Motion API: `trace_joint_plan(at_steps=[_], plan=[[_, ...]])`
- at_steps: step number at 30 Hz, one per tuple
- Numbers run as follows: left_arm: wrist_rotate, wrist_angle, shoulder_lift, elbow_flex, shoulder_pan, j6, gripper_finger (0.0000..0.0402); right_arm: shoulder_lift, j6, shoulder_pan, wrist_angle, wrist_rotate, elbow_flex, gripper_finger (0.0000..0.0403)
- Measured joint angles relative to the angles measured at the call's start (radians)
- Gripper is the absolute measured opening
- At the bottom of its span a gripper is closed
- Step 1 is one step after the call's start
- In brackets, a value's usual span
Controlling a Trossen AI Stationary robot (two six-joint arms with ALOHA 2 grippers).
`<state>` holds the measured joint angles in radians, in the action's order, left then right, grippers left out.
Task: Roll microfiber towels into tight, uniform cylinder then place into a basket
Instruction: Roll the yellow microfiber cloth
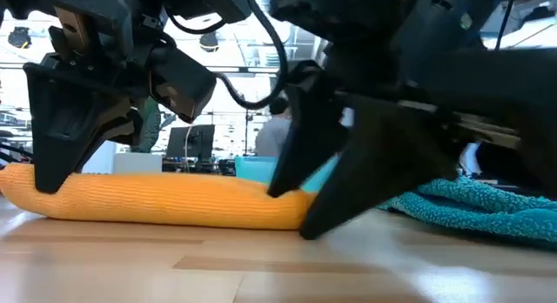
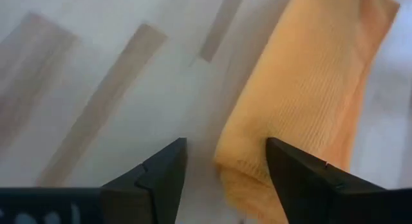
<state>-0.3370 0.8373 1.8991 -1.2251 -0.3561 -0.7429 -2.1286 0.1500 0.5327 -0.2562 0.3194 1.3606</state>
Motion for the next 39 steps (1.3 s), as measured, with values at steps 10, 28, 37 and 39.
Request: trace_joint_plan(at_steps=[10, 28, 37, 39], plan=[[0.0, 0.007, 0.0, 0.0, -0.003, 0.013, 0.0004, -0.019, -0.17, -0.016, -0.021, 0.038, 0.009, 0.0208], [0.045, 0.011, 0.0, 0.001, -0.012, 0.024, 0.0017, -0.017, -0.341, -0.051, -0.059, 0.043, 0.006, 0.0015], [0.055, 0.012, 0.0, 0.002, -0.011, 0.047, 0.01, -0.017, -0.445, -0.049, -0.057, 0.023, 0.006, 0.0019], [0.057, 0.013, 0.0, 0.002, -0.011, 0.052, 0.0116, -0.017, -0.462, -0.044, -0.052, 0.018, 0.005, 0.0015]])
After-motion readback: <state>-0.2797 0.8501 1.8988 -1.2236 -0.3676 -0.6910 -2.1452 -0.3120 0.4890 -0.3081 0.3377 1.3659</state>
